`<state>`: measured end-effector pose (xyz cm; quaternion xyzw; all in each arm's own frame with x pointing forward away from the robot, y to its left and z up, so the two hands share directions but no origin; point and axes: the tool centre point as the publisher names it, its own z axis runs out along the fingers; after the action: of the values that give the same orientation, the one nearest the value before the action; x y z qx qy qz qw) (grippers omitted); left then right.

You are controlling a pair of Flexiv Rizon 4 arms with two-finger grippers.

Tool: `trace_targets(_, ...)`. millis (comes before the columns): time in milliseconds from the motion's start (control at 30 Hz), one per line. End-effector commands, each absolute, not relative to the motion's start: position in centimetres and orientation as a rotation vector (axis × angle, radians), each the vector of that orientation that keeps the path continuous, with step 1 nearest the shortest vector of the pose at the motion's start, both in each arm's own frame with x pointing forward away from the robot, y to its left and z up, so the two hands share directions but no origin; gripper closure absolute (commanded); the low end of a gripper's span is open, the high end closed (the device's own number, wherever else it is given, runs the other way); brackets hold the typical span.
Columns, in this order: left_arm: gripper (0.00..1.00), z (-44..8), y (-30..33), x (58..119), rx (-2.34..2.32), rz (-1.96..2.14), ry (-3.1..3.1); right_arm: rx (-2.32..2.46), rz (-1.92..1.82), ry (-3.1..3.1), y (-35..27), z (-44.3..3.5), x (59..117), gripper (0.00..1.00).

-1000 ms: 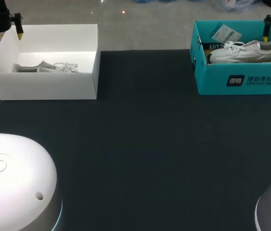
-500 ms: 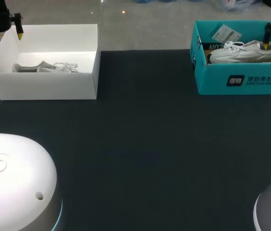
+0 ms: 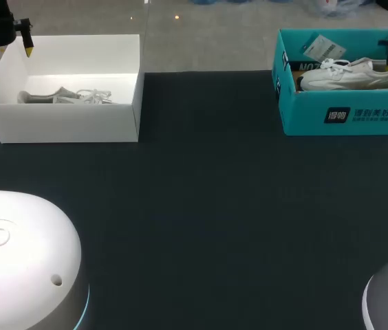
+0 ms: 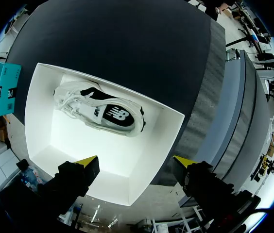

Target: Take the shoe out of the shoebox, open the shoe tongue, remove and reinsert the insole, then place the shoe into the shoebox

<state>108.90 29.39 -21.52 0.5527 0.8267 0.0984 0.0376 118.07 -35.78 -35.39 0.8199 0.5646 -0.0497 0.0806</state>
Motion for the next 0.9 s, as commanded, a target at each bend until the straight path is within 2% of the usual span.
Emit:
trace_targets(33,0.0,-21.5,29.4,108.7,1.695,0.308,2.537,2.603,-0.356,1.722,-36.2,-35.4,119.1,1.0)
trace_targets(433,0.0,-21.5,29.4,108.7,1.695,0.308,2.537,2.639,-0.412,1.681,-36.2,-32.7,118.2,1.0)
trace_targets(900,0.0,-21.5,29.4,108.7,1.695,0.308,2.537,2.557,-0.304,1.728,-36.0,-23.7,118.0,1.0)
